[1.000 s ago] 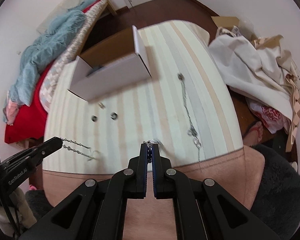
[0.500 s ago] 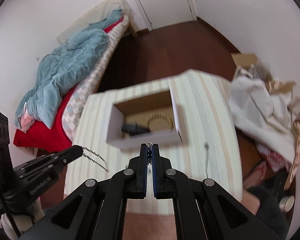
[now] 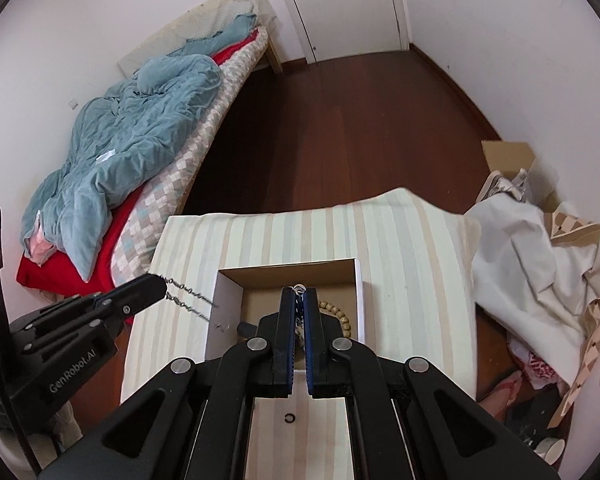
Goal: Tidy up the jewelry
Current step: 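Carry both bracelets over the white box and release them inside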
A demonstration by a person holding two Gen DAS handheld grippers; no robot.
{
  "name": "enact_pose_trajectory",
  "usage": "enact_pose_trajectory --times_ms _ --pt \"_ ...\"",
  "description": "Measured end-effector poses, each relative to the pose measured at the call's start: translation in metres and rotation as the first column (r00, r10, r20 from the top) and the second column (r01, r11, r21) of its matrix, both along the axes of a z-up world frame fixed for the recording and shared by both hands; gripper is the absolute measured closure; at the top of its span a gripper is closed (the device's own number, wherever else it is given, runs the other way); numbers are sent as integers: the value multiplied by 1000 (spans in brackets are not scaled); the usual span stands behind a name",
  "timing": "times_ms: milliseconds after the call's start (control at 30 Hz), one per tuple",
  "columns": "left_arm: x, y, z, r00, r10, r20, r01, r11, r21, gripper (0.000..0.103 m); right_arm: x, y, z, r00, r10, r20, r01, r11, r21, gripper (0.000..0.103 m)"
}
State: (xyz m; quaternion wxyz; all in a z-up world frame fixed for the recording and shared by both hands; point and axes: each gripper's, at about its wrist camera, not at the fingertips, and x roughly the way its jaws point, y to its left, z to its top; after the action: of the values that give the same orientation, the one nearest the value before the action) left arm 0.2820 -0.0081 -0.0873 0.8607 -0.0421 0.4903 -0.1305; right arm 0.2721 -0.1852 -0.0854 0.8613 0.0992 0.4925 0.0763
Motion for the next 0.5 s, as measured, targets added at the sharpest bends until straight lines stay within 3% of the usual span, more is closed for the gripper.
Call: enact_pose_trajectory --times_ms 333,500 --pt "34 -5 -23 996 -20 -84 14 997 -75 100 35 0 -39 994 33 -102 -30 999 25 99" --pt "45 2 -22 993 31 -110 -37 998 -57 95 54 1 -46 987 54 -149 -50 998 29 95"
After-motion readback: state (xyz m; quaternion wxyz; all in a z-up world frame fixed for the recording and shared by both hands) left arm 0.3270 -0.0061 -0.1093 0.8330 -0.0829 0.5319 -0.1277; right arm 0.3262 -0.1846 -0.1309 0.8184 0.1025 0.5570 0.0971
